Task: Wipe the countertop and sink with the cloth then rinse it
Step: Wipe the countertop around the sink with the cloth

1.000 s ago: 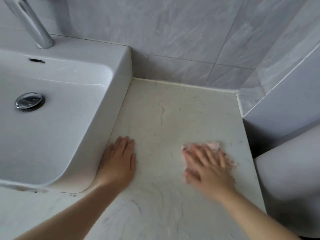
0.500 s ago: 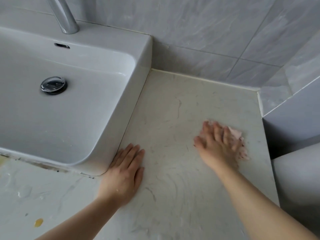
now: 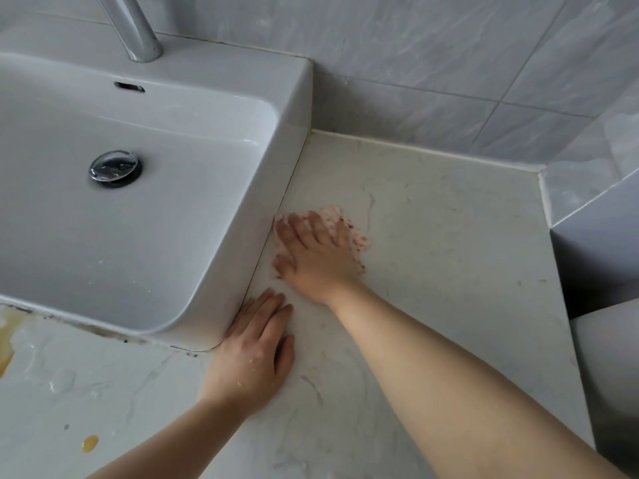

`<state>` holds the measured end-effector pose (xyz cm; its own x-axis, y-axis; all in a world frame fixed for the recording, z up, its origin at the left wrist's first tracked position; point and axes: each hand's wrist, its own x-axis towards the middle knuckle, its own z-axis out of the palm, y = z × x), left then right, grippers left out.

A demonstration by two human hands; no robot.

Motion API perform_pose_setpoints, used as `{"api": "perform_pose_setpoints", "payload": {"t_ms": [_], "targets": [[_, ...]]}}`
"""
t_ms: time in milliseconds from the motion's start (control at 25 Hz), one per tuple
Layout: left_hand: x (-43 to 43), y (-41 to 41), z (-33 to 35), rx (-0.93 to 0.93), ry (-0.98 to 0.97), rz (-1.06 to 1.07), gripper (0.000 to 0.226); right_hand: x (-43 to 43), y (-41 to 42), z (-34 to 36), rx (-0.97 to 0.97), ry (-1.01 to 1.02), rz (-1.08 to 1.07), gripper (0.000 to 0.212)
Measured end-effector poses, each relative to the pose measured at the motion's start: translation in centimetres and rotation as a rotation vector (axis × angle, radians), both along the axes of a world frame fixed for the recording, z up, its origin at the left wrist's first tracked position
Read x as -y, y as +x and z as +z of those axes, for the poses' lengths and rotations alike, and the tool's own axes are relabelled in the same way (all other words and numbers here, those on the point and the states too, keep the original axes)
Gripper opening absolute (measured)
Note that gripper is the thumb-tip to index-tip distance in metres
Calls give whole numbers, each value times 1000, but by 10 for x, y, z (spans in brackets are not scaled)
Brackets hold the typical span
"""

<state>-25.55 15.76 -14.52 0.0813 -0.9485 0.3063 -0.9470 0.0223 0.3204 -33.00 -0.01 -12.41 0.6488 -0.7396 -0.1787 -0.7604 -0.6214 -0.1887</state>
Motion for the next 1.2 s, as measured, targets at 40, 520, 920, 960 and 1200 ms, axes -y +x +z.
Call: {"api": "perform_pose_setpoints", "payload": {"t_ms": [40,520,920,960,1200], "targets": [[0,1,-2,-2,-1,-6,41,4,-20,-2,-13,-7,-20,60],[-1,2,1,30,92,3,52,-58,-108,-9,-12,-118,-43,59],[1,1,9,87,254,-31,68,-73,-98,-8,60,-92,-197,61],[1,1,9,80,247,-28,68,-70,-112,-9,56,-117,-139,59],[1,1,7,87,209,-8,69,-28,-222,-4,4,-32,-808,58]]}}
